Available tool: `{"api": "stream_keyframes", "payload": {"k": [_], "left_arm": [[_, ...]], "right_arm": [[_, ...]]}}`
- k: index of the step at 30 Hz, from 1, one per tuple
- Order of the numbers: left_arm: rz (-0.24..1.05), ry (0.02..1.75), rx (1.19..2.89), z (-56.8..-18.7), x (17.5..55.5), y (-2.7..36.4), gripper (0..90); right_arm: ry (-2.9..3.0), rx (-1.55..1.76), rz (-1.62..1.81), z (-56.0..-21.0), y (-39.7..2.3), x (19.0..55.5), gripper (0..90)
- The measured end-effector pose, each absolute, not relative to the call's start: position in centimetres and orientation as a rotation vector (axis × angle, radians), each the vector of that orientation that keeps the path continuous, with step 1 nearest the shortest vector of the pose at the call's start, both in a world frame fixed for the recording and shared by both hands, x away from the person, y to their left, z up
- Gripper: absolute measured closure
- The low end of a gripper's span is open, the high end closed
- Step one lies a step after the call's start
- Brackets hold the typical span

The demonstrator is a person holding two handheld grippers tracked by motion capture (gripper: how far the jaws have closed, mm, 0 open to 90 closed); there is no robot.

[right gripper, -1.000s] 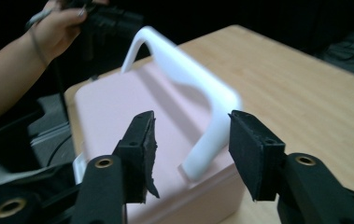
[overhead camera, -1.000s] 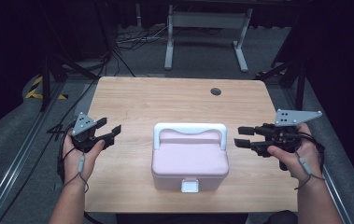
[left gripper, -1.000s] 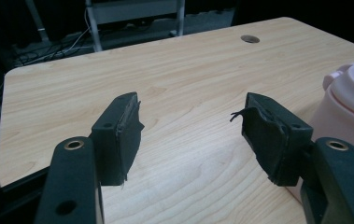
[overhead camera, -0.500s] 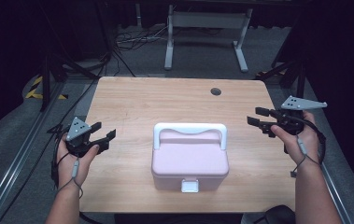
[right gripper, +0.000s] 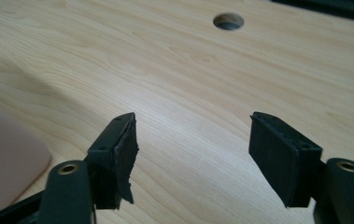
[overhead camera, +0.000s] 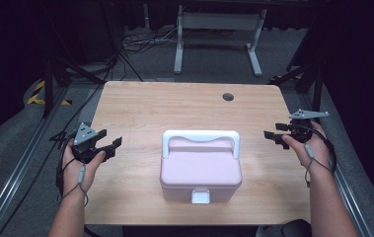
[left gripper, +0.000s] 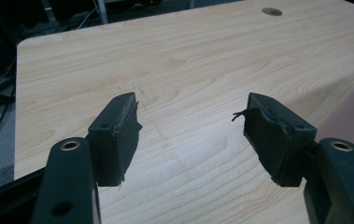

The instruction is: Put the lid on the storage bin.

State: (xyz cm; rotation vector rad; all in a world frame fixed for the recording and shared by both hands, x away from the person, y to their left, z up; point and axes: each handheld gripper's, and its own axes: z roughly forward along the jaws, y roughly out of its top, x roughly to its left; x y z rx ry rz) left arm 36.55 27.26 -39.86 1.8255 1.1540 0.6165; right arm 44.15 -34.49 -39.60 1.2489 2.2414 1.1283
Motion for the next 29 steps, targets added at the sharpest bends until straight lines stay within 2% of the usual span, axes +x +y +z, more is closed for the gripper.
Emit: {"api": "stream_keyframes", "payload": {"k": [7, 15, 20, 29], "left_arm": [[0.602, 1.174, 1.849, -40.7, 37.1, 27.4, 34.9], [0.594, 1.203, 1.857, -41.5, 37.4, 27.8, 34.6], [0.573, 1.212, 1.859, -42.0, 37.5, 27.9, 34.3], [0.563, 1.227, 1.854, -42.4, 37.8, 28.0, 34.3]], "right_arm": [[2.257, 1.292, 1.072, -41.5, -35.0, 44.8, 27.0], [2.248, 1.349, 1.069, -44.3, -35.3, 45.8, 15.9], [2.225, 1.391, 1.059, -46.3, -35.4, 46.4, 15.8], [2.165, 1.401, 1.092, -46.6, -35.5, 46.5, 16.2]]}}
